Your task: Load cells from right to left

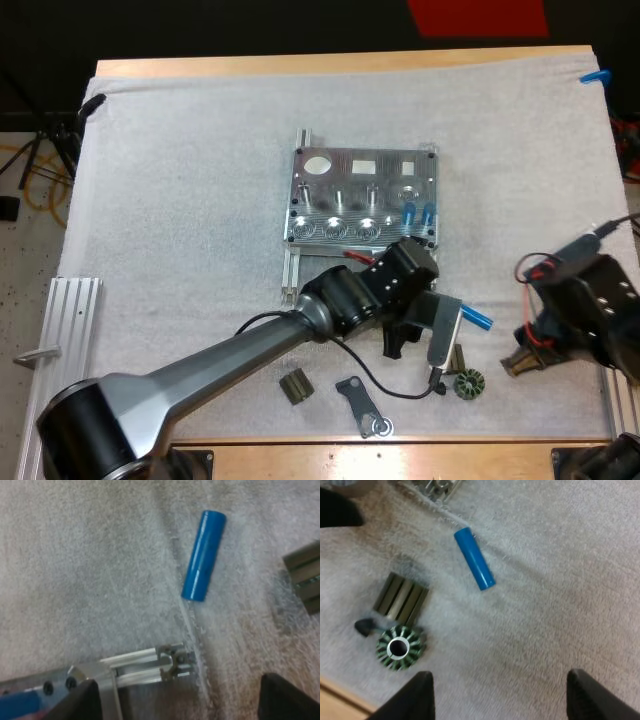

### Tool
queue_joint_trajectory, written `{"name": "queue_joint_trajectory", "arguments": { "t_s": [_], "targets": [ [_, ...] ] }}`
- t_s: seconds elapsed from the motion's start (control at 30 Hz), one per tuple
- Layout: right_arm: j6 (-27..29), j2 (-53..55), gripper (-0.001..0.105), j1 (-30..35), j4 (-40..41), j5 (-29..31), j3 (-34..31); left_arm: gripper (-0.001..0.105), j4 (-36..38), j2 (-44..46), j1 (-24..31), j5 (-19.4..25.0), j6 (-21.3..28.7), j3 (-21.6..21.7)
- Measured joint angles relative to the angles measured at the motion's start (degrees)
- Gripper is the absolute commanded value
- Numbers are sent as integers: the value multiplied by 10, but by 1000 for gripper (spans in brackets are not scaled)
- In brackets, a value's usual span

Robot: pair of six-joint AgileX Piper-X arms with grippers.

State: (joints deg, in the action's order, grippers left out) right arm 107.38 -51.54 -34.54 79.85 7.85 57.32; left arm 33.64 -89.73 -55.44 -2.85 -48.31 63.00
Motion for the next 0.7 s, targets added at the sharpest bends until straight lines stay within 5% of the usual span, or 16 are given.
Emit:
{"name": "queue_joint_trajectory", "arguments": {
  "t_s": [0.7],
  "targets": [
    [-41, -158, 56, 0, -201, 24, -106, 64, 133, 136, 0, 0, -27, 0]
  ]
}}
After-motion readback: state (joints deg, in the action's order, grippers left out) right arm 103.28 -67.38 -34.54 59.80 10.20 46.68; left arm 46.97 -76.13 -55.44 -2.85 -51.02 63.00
